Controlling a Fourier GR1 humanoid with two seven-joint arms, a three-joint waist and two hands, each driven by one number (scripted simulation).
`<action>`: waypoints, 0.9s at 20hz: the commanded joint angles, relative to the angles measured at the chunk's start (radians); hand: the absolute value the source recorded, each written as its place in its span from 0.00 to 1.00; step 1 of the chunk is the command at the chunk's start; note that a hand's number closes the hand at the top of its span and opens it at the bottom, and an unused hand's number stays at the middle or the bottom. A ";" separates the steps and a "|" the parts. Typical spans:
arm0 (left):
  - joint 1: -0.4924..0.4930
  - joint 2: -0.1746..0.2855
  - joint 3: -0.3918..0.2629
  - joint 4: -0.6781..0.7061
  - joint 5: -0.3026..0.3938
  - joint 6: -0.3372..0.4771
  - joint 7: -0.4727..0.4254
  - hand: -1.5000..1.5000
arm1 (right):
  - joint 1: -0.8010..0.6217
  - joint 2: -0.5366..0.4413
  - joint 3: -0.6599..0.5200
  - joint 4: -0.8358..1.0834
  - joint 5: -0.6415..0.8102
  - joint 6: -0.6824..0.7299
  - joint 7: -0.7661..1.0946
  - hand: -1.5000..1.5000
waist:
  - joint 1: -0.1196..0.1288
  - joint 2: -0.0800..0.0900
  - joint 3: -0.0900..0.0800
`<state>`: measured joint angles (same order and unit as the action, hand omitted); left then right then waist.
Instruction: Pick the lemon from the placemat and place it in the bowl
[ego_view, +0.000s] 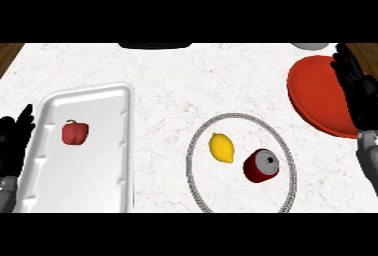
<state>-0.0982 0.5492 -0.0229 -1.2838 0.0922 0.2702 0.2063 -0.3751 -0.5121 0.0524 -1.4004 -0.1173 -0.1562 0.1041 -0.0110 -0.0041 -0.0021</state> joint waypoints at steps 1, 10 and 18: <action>-0.002 -0.022 -0.001 -0.040 -0.015 0.005 -0.022 0.50 | 0.013 -0.010 0.018 -0.079 -0.027 0.107 -0.055 1.00 | 0.010 0.002 0.002; -0.059 -0.106 -0.015 -0.199 0.065 -0.022 -0.105 0.50 | 0.006 -0.121 0.261 -0.201 0.324 0.075 0.052 0.00 | -0.010 -0.013 0.001; -0.047 -0.167 -0.026 -0.242 0.024 -0.022 -0.091 0.50 | 0.314 -0.141 0.310 -0.539 0.477 0.076 -0.016 0.00 | 0.004 0.002 0.002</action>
<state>-0.1386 0.4294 -0.0347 -1.5069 0.1530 0.2268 0.1065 -0.1597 -0.6401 0.3775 -1.8700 0.2994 -0.0920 0.1092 -0.0145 -0.0081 -0.0015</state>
